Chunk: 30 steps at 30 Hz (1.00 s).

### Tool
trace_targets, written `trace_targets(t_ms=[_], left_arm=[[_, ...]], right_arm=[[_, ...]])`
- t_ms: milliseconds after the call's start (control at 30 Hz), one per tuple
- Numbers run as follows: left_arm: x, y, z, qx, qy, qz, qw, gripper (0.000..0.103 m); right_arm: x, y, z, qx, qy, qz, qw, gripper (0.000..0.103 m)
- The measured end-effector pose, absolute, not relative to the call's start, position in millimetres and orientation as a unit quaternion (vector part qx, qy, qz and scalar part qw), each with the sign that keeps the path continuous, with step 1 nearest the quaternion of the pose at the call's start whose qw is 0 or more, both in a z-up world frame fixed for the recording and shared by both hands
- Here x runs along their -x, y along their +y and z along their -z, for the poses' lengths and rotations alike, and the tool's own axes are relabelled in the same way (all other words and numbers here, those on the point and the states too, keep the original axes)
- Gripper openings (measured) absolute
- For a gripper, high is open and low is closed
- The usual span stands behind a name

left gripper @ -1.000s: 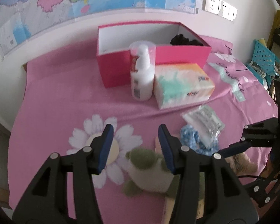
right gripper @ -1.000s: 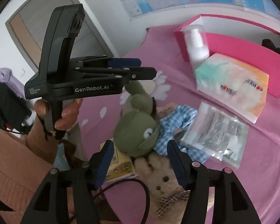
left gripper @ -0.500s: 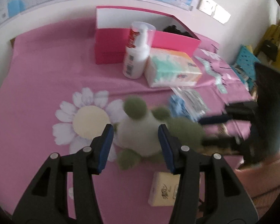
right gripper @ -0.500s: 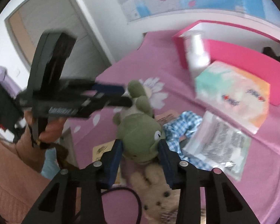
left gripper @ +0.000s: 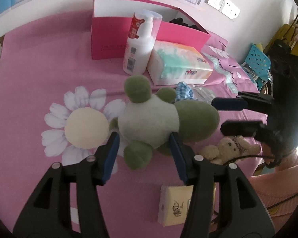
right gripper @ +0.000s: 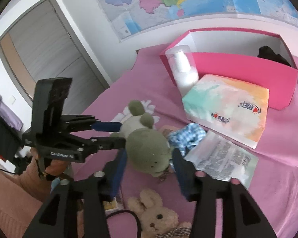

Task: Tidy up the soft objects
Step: 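Lift the green frog plush, carry it into the pink box, release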

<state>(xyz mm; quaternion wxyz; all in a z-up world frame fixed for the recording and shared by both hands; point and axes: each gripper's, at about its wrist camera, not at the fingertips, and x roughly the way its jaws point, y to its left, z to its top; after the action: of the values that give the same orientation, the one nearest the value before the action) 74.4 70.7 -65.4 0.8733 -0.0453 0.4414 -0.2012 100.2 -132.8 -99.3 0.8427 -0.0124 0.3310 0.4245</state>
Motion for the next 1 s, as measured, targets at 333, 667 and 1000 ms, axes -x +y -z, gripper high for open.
trace_targets(t_ms=[333, 667, 1000], left_arm=[[-76, 69, 69, 0.069, 0.444, 0.215, 0.867, 0.053], [-62, 66, 27, 0.081, 0.392, 0.220, 0.890, 0.053], [-71, 63, -54, 0.056, 0.293, 0.204, 0.932, 0.053]], right_arm=[[-101, -101, 101, 0.069, 0.317, -0.402, 0.856, 0.044], [-99, -118, 74, 0.025, 0.286, -0.425, 0.859, 0.039], [-106, -135, 6, -0.001, 0.203, -0.449, 0.870, 0.039]])
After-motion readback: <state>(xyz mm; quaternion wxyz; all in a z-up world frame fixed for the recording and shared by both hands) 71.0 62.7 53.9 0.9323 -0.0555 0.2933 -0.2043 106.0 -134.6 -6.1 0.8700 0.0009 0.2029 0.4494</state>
